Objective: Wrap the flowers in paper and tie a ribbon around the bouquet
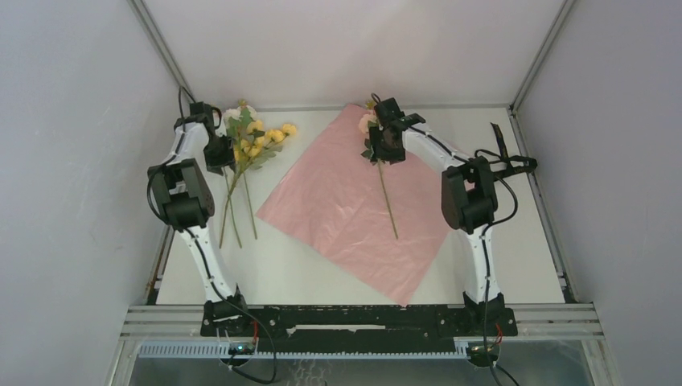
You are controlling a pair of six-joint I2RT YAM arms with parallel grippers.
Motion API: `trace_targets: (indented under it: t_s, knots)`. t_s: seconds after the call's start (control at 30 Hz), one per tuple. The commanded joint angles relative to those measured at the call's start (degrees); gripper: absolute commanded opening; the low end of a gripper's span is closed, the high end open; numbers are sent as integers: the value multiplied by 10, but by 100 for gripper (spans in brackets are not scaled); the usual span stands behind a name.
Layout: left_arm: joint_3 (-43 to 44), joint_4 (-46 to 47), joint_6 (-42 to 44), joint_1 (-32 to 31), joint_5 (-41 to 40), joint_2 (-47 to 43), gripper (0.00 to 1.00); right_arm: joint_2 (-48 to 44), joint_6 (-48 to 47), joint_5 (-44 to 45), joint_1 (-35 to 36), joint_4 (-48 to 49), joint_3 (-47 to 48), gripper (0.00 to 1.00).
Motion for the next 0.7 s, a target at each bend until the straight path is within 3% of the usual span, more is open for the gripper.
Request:
trace_targets:
  t_s: [0.0, 0.17, 0.67]
  knots:
    - [75, -18, -27, 0, -3, 42, 42, -102, -12, 12, 13, 51, -63, 64]
    - [84, -23, -27, 0, 0, 56, 19, -158, -22, 9, 21, 68, -115, 64]
    - [81, -29, -17, 3, -53, 65, 33, -233, -48, -2, 49, 79, -146, 63]
